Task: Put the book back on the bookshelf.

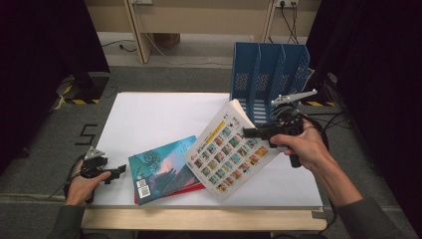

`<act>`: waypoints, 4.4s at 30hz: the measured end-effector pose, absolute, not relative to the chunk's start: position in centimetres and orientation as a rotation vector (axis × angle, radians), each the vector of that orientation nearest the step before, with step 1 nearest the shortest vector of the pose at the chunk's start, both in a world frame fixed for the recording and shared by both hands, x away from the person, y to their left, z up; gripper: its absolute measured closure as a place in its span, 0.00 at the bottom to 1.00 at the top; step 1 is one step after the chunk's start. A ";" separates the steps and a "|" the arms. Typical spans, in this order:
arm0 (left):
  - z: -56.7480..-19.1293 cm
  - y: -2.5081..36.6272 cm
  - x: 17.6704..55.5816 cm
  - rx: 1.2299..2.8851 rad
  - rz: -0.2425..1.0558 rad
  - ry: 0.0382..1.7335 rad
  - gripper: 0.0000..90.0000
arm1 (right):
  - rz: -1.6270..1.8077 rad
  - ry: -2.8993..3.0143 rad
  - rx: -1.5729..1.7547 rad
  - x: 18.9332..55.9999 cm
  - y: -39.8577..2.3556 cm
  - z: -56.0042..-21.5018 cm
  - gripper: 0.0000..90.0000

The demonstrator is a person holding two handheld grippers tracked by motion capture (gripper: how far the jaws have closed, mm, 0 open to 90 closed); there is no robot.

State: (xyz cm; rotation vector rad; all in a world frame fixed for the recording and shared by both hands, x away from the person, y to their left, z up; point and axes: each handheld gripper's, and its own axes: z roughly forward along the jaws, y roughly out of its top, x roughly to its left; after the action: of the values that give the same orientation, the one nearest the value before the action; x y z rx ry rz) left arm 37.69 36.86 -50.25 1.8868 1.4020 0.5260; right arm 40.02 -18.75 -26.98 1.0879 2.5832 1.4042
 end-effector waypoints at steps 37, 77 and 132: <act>-50.3 37.0 37.7 1.882 0.513 1.399 0.15 | 1.023 2.581 1.067 40.0 -19.4 -25.3 0.82; -50.4 36.6 37.7 1.902 0.528 1.393 0.11 | 1.092 2.459 1.154 36.3 -21.0 -28.1 0.78; -50.5 36.5 37.9 1.909 0.517 1.382 0.06 | 1.098 2.287 1.030 41.2 -19.3 -16.3 0.82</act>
State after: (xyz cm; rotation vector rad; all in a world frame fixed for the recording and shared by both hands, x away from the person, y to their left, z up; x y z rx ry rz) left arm 37.87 36.49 -50.48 1.9090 1.3821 0.5170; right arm 41.18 -19.29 -16.28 1.0303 2.2874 1.0983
